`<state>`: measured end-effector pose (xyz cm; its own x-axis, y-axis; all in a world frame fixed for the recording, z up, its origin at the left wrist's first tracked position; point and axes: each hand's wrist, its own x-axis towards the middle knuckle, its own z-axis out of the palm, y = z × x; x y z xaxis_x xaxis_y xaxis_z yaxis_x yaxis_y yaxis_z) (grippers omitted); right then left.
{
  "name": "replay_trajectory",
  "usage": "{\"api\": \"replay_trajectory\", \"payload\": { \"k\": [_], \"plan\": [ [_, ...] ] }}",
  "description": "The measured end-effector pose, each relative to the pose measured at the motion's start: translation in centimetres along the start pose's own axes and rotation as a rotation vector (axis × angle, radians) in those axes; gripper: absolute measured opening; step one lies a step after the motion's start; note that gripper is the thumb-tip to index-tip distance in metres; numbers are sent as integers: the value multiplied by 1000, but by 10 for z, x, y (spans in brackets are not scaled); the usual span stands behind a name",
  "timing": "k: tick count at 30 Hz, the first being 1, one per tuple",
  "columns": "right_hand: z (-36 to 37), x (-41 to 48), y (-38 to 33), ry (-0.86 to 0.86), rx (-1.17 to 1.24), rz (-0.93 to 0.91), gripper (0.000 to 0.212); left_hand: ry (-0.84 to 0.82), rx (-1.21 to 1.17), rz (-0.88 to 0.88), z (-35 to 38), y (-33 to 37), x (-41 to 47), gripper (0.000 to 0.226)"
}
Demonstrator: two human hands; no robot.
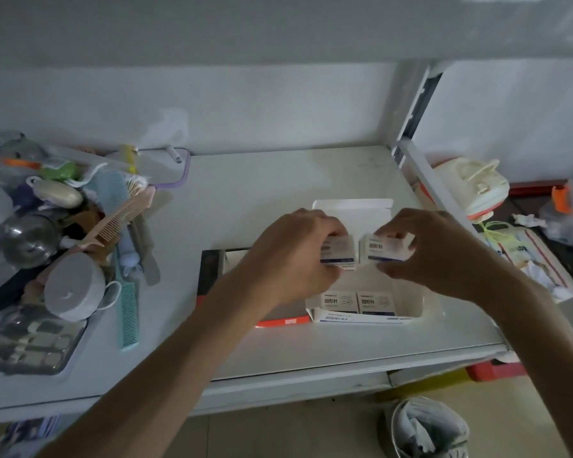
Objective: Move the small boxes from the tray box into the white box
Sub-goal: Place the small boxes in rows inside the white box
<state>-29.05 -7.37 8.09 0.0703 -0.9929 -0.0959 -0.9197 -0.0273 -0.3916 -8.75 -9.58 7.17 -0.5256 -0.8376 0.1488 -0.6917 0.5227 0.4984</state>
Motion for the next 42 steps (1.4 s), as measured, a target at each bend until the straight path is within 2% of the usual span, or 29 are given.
{"api": "replay_trajectory", "payload": {
  "k": [5,10,14,17,18,21,25,28,31,33,36,39,42],
  "plan": [
    [22,1,16,-76,-194,14,45,-69,303,79,42,18,19,40],
    [38,-2,15,-33,-306,-27,39,-76,416,28,69,14,22,29],
    [47,-9,17,-36,-265,-131,31,-119,408,50,70,12,22,46],
    [50,-15,21,-55,-207,-174,30,-121,439,59,71,12,13,29],
    [48,-17,20,-61,-187,-165,32,-128,429,51,73,10,9,29],
    [42,-28,11,-109,-100,-73,41,-174,380,38,73,6,-7,52],
    [49,-36,1,-78,-208,-8,37,-156,342,33,74,4,-23,79],
    [61,-31,-5,-116,-208,117,29,-74,341,103,82,-4,-25,72],
    [68,-26,-10,-99,-88,178,26,-4,287,107,92,-12,-26,69],
    [71,-24,-11,-89,17,184,23,16,213,94,96,-14,-29,72],
    [74,-21,-10,-86,18,165,22,34,95,87,96,-13,-29,78],
    [65,-22,-23,14,17,164,21,30,55,87,84,-6,-28,84],
    [48,-20,-42,204,-52,82,25,128,15,27,59,-10,-34,73]
  ]
}}
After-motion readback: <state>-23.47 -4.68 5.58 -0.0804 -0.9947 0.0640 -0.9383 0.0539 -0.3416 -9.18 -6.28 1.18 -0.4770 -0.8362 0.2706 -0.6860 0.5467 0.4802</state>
